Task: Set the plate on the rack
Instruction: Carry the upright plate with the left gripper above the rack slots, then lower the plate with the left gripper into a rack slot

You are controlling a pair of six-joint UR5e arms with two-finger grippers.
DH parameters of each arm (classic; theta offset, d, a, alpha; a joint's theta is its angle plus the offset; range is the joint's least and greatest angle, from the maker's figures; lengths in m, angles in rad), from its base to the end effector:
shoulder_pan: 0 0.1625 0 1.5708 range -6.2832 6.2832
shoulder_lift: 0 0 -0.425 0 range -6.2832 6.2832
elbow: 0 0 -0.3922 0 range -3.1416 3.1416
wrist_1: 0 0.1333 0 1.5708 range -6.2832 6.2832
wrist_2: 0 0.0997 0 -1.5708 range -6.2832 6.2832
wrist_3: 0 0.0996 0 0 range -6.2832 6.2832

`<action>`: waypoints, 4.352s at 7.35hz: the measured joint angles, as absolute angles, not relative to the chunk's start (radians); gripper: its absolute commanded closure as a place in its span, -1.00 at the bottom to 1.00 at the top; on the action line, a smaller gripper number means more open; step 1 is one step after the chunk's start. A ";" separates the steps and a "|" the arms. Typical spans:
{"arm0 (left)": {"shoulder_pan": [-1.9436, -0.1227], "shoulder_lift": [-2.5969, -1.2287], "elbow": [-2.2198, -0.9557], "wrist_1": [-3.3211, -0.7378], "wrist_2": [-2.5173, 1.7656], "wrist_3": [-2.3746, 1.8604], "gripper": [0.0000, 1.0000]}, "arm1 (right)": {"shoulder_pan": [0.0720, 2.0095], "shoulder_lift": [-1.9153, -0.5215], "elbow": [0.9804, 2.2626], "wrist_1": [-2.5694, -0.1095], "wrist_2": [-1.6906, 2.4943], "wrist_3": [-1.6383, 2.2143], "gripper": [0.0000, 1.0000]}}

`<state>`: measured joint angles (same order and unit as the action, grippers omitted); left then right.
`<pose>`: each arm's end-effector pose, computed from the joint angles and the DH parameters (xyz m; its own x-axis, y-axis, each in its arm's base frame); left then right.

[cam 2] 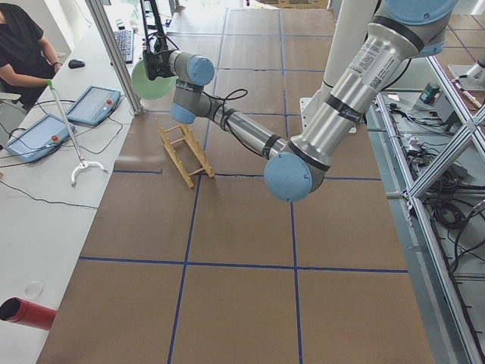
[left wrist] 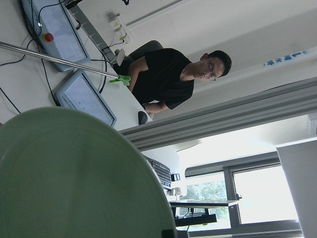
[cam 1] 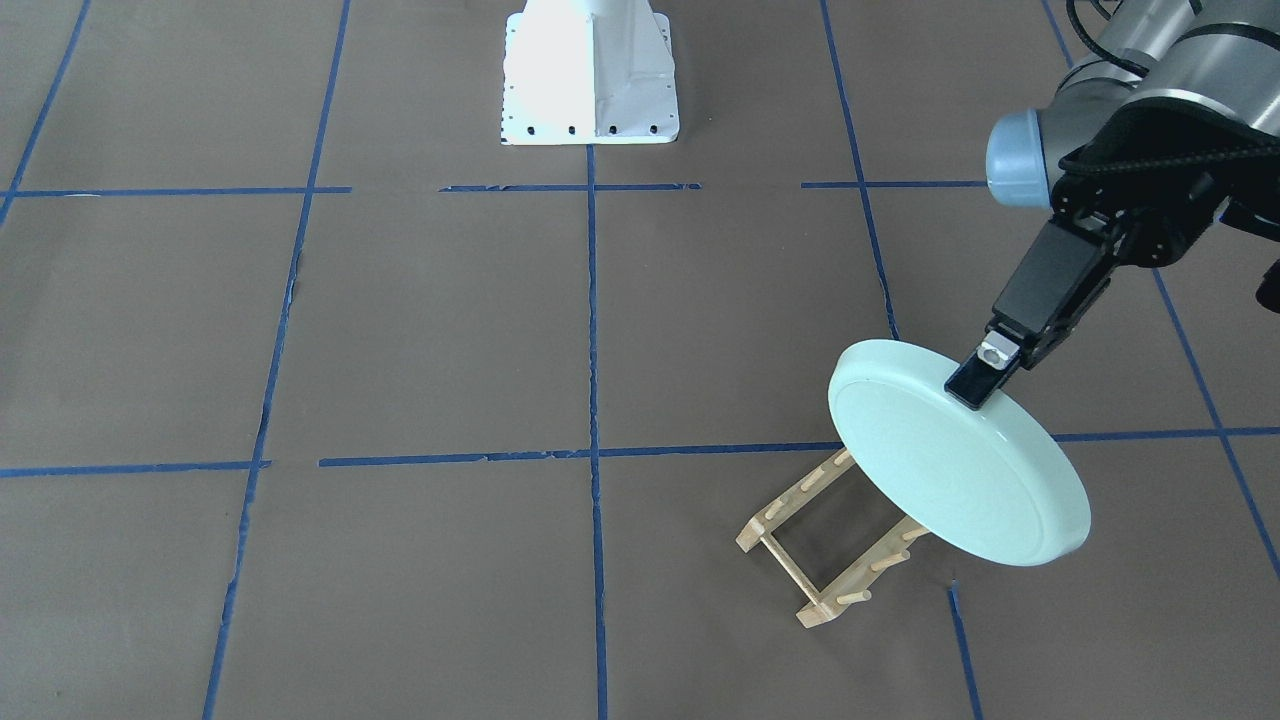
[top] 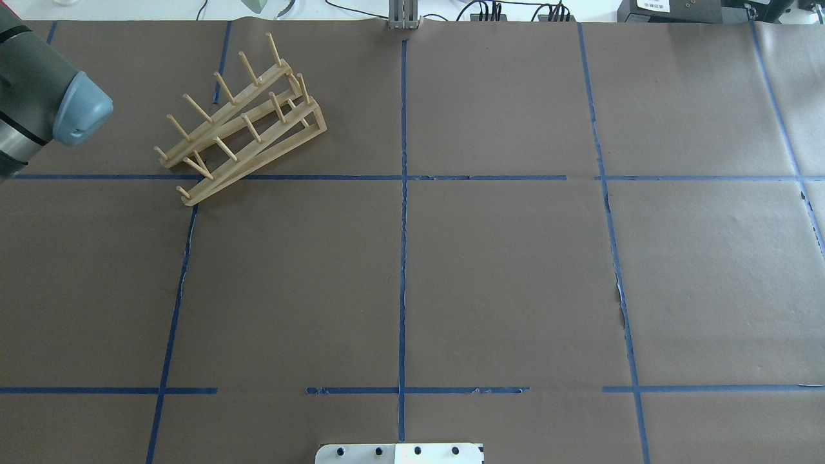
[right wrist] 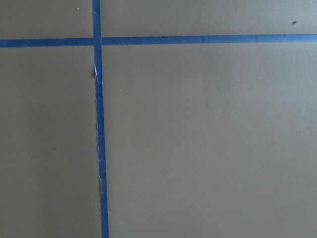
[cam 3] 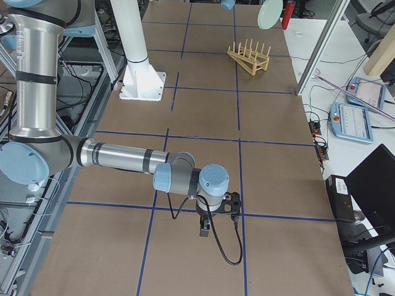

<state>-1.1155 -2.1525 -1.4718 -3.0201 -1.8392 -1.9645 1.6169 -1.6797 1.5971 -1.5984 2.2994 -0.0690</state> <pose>0.1835 -0.6178 0.2083 -0.4339 0.0450 -0.8999 0.6394 0.7191 -0.2723 0.0870 -0.4320 0.7022 0.7433 0.0388 0.6678 0.0055 0.9979 -0.0641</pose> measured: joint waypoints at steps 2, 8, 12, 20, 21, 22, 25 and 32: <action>-1.085 -2.138 -1.439 -3.094 -1.774 -1.969 1.00 | 1.617 -1.680 1.597 -1.598 2.299 -0.069 -1.00; -0.994 -2.089 -1.418 -3.129 -1.750 -1.968 1.00 | 1.618 -1.681 1.598 -1.598 2.299 -0.069 -1.00; -0.977 -2.095 -1.367 -3.137 -1.722 -1.966 1.00 | 1.618 -1.680 1.597 -1.598 2.299 -0.069 -1.00; -0.968 -2.130 -1.312 -3.137 -1.715 -1.959 1.00 | 1.617 -1.680 1.598 -1.598 2.299 -0.069 -1.00; -0.966 -2.133 -1.302 -3.137 -1.715 -1.949 1.00 | 1.618 -1.680 1.598 -1.598 2.299 -0.069 -1.00; -0.963 -2.133 -1.295 -3.139 -1.715 -1.935 1.00 | 1.618 -1.680 1.598 -1.598 2.299 -0.069 -1.00; -0.943 -2.134 -1.273 -3.144 -1.713 -1.923 1.00 | 1.617 -1.681 1.598 -1.598 2.299 -0.069 -1.00; -0.908 -2.136 -1.211 -3.172 -1.683 -1.922 1.00 | 1.617 -1.680 1.598 -1.598 2.299 -0.069 -1.00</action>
